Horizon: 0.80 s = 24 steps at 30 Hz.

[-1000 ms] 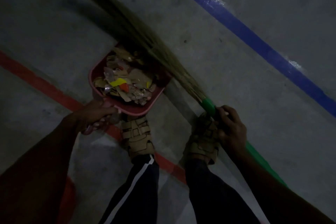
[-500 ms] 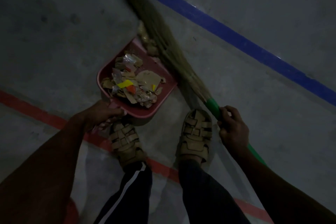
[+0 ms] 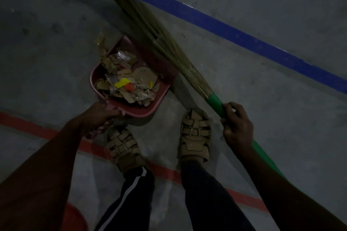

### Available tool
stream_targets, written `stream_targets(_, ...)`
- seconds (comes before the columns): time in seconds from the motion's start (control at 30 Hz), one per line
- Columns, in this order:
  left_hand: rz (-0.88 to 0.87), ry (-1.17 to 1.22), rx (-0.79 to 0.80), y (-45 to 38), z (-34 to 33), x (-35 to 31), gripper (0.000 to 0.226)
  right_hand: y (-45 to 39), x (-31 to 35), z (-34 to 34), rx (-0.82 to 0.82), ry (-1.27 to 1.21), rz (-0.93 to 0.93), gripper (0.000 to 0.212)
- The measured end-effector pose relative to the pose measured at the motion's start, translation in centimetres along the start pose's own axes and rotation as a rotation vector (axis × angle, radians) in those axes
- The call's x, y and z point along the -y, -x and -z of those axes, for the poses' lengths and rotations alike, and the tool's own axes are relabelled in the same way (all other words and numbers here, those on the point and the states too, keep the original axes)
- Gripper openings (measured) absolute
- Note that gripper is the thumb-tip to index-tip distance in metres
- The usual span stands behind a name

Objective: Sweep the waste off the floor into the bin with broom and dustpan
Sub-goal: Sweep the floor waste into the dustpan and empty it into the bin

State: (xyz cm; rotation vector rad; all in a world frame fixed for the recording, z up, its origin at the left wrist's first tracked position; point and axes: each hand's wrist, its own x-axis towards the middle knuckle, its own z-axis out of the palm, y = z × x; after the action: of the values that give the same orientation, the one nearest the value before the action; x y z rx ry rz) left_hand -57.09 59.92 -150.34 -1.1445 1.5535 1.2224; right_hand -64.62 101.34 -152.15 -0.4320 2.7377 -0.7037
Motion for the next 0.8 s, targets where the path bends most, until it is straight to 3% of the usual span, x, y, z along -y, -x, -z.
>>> stream_targets(0.43, -0.020, 0.033, 0.036, 1.0, 0.5, -0.5, 0.039, -5.2, 2.0, -1.1, -0.078, -0.023, -0.124, 0.044)
stream_targets(0.67, 0.026, 0.020, 0.033, 2.3, 1.3, 2.0, 0.053, -3.2, 3.0, -1.3, 0.092, 0.021, -0.141, 0.047)
stream_targets(0.8, 0.023, 0.040, 0.027, 2.9, 1.2, 2.3, 0.046, -1.7, 3.6, -0.6, 0.143, -0.015, -0.126, 0.048)
